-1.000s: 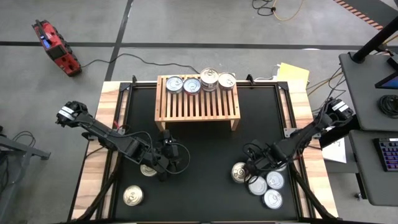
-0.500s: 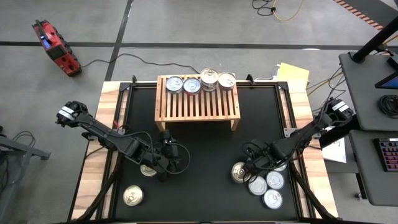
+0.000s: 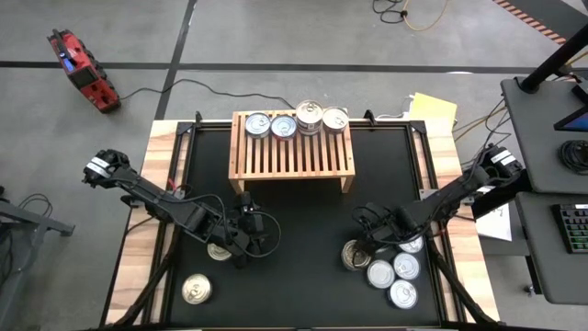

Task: Stack canned seafood by type on shelf
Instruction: Put the blue tuna can on the shelf aligned with the other red tuna can

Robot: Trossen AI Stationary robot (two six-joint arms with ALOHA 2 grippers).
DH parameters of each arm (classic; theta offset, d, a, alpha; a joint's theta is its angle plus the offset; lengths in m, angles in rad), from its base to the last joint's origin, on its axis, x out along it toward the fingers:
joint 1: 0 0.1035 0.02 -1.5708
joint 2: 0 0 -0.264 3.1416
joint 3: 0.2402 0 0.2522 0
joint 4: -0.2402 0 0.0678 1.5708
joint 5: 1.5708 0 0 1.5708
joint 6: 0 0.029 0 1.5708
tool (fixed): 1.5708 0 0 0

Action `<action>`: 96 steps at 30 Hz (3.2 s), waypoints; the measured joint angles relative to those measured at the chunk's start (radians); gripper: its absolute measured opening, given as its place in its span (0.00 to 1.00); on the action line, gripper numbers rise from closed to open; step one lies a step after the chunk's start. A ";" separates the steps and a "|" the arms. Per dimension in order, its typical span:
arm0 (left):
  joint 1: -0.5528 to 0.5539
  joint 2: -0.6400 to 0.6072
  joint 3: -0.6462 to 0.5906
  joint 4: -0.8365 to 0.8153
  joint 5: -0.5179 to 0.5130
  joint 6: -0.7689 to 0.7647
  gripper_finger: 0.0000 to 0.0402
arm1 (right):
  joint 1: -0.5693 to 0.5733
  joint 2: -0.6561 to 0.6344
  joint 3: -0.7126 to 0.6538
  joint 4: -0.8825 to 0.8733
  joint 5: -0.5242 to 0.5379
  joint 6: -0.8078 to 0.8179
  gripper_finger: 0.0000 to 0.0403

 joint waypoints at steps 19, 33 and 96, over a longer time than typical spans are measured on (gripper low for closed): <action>0.000 0.000 0.000 -0.002 0.000 0.000 0.82 | -0.026 -0.021 0.102 -0.164 -0.157 0.046 0.03; 0.000 0.000 0.000 -0.016 0.000 0.004 0.82 | -0.047 0.084 0.060 -0.089 -0.212 0.033 0.03; 0.070 0.481 -0.002 1.048 -0.017 0.471 0.35 | -0.080 0.089 0.179 0.317 0.208 -0.684 0.03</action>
